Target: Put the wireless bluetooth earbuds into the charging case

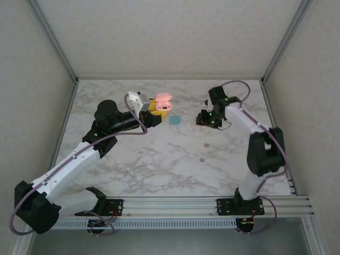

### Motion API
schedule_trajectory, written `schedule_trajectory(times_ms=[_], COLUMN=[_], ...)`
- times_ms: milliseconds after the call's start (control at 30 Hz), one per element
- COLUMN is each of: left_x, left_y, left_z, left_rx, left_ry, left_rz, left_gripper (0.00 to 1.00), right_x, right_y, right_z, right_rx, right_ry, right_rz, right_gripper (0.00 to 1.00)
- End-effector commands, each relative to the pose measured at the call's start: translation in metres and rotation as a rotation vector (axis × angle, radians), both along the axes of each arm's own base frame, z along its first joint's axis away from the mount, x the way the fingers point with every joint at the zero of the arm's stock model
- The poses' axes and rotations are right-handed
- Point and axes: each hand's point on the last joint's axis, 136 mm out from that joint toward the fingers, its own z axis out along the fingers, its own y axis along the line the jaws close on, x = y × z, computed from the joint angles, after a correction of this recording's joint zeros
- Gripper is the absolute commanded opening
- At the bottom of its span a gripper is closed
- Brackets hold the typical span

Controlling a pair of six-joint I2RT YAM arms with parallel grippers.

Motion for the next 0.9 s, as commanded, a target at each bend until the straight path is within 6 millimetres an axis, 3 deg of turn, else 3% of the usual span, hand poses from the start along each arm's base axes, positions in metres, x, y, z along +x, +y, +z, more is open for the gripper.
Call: schedule_trajectory(times_ms=[0,67,367,867], left_x=[-0.010,-0.012,-0.015,-0.015], left_y=[0.008,0.013,0.023,0.021], left_z=[0.004,0.004,-0.003,-0.004], left_rx=[0.000,0.002,0.019,0.024], left_ry=[-0.012,-0.016,-0.021,-0.024], left_rz=[0.023,0.044,0.088,0.075], left_gripper=[0.21,0.21,0.21,0.21], right_x=[0.018,0.024,0.030,0.034], right_y=[0.014,0.023,0.026,0.027], right_z=[-0.010,-0.022,-0.056,-0.071], right_rx=[0.013,0.025,-0.071,-0.128], right_ry=[0.043,0.075,0.147,0.170], right_rz=[0.086,0.085,-0.073,-0.185], right_gripper=[0.38,0.38,0.35,0.37])
